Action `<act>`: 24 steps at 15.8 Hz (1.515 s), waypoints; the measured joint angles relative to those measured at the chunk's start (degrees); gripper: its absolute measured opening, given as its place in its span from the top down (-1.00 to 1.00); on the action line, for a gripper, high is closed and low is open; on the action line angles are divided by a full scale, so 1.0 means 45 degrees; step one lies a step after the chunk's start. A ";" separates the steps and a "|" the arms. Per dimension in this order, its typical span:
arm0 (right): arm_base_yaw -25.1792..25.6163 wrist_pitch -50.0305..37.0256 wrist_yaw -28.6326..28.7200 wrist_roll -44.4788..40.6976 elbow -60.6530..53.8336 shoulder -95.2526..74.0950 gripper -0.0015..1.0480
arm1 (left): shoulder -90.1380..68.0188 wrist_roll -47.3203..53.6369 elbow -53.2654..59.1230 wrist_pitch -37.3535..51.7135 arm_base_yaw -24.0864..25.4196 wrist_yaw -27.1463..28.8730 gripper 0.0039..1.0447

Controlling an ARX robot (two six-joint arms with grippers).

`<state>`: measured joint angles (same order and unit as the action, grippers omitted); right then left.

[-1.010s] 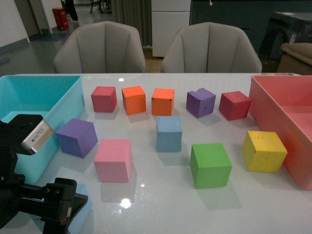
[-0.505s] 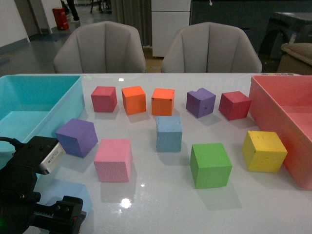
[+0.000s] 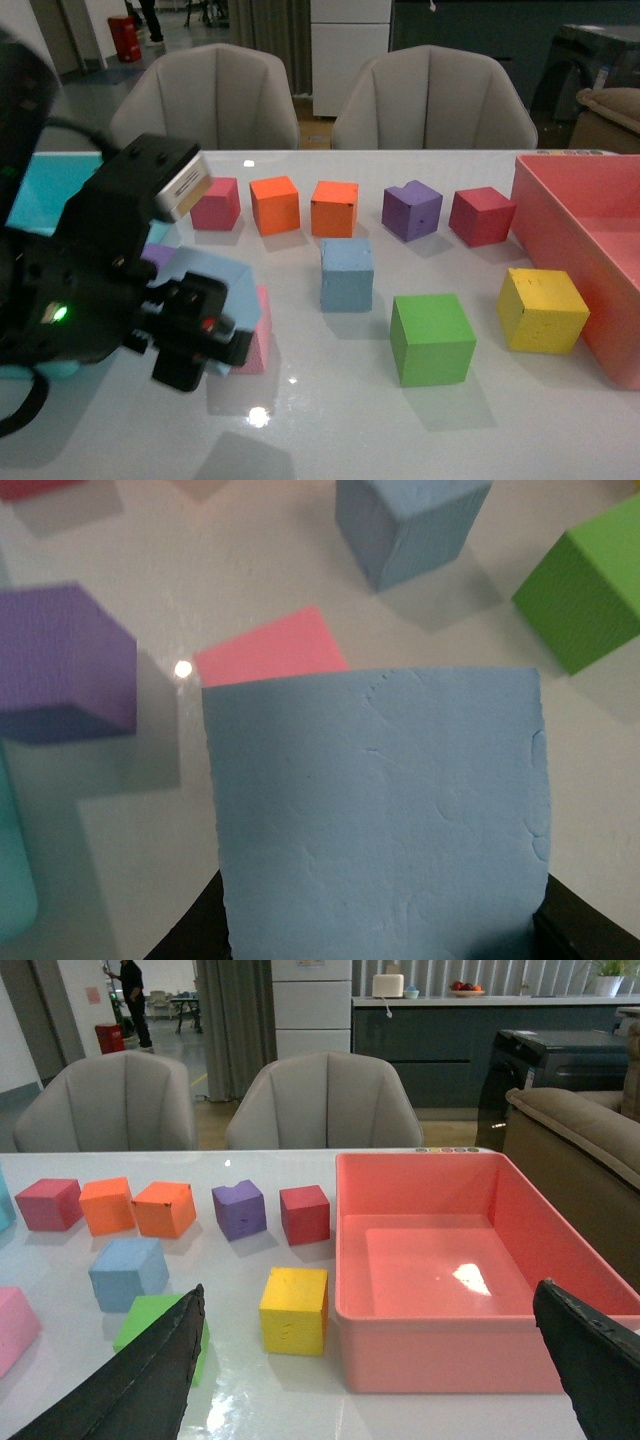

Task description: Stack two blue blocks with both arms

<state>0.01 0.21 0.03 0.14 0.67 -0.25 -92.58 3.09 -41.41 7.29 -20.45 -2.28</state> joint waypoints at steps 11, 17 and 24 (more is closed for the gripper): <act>0.0000 -0.0005 0.0000 0.0000 0.0000 0.0000 -0.87 | -0.5605 -0.0301 -0.8898 -0.3711 -0.1632 0.1253 0.08; 0.0000 -0.0005 -0.0005 0.0000 0.0000 0.0000 -0.87 | -0.8184 -0.1953 -1.2060 -0.5231 -0.1855 0.1700 0.10; 0.0000 -0.0005 -0.0005 0.0000 0.0000 0.0000 -0.87 | -0.8417 -0.2035 -1.2138 -0.5022 -0.1826 0.1676 -0.89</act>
<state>0.01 0.19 0.01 0.14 0.67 -0.25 -130.45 -6.07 -96.03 -15.31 -28.67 5.26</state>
